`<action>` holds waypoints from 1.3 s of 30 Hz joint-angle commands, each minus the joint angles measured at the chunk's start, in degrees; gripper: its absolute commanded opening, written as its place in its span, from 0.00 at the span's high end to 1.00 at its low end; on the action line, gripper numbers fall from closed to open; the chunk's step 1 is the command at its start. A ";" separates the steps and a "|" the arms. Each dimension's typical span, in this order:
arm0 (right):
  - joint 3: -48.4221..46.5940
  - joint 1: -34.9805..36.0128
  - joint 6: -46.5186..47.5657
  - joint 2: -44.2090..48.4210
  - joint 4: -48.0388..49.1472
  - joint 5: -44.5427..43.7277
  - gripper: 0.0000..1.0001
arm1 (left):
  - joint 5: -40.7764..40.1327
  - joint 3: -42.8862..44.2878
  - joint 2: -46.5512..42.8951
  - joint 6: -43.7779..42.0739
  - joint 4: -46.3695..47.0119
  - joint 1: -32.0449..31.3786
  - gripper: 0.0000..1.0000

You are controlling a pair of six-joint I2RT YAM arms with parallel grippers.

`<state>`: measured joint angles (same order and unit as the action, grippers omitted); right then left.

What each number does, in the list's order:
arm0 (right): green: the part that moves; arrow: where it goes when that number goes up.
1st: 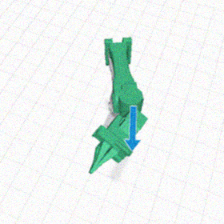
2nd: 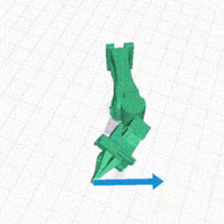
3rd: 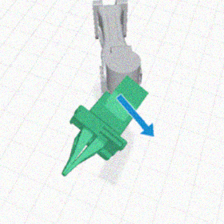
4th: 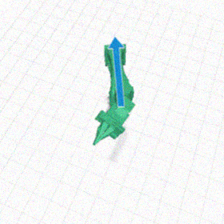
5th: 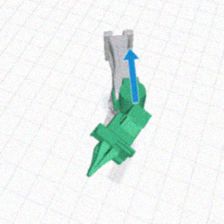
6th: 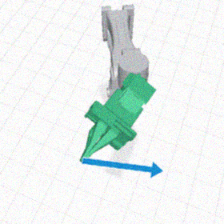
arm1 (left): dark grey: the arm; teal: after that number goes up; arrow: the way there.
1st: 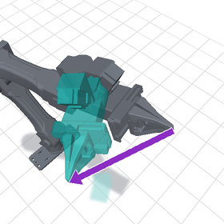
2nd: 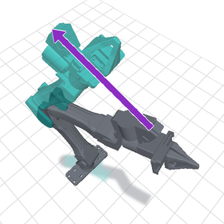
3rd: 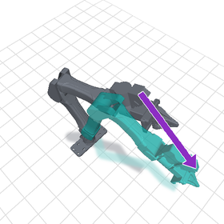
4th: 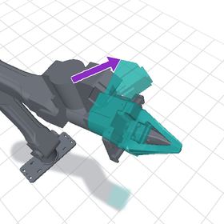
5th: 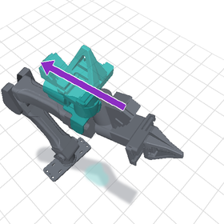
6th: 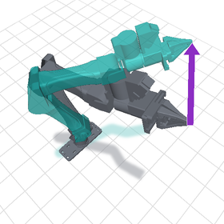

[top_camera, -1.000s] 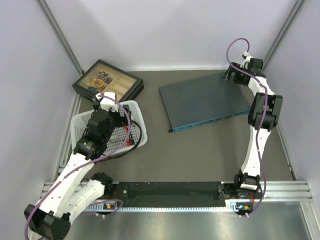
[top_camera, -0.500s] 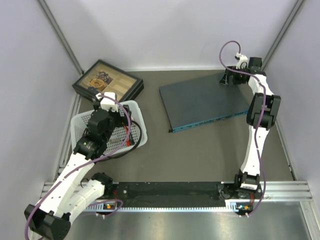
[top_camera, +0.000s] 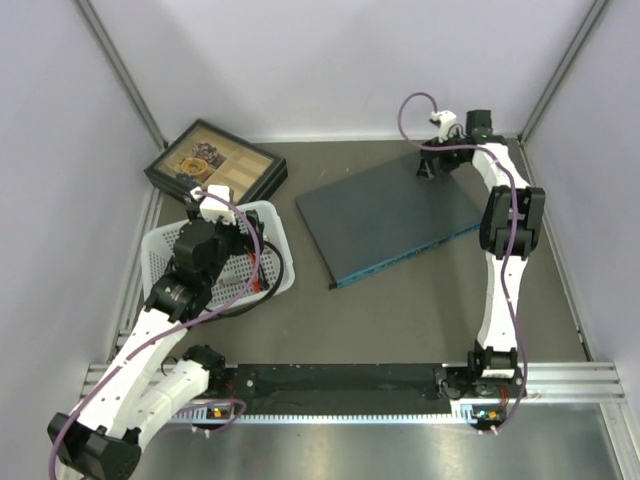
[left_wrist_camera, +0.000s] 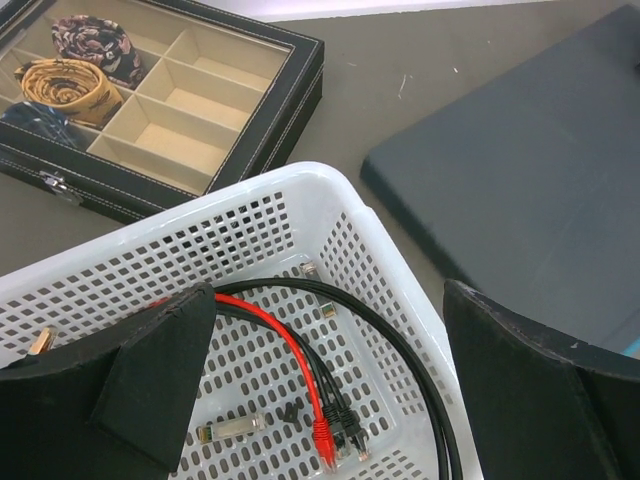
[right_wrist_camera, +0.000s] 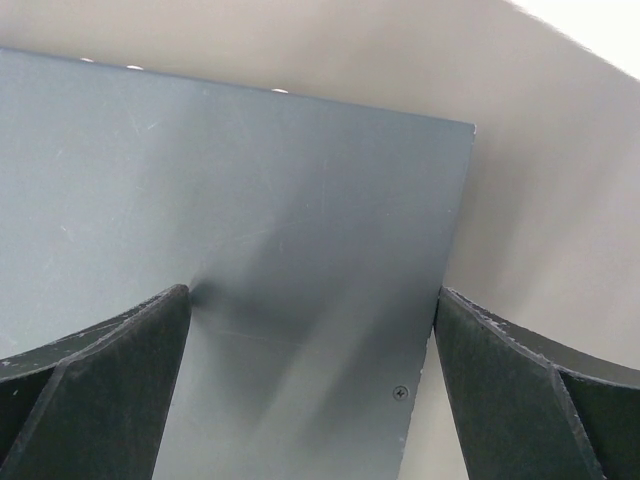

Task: Insert the plug into the switch port
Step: Move the switch port to the center of the board.

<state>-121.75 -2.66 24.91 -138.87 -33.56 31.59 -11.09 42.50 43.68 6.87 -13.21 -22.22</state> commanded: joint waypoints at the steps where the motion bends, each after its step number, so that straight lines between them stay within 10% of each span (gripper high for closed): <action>1: 6.25 10.65 7.97 1.23 -15.75 9.98 0.01 | 1.07 -0.14 -1.14 0.16 3.11 0.24 0.01; 10: 16.80 11.27 2.61 9.12 -6.99 10.86 0.01 | 1.34 -0.05 -1.84 0.42 3.02 0.24 0.01; 22: 28.32 11.27 -13.21 32.15 8.51 -15.93 0.01 | -4.45 1.26 0.26 2.88 1.09 0.24 0.01; 39: 66.55 26.82 -30.71 67.67 18.62 -23.86 0.01 | -15.01 9.44 22.49 29.23 -25.52 10.17 0.01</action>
<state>-58.46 20.23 -2.52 -74.87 -19.92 8.88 -24.43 48.58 63.53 26.55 -29.58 -14.90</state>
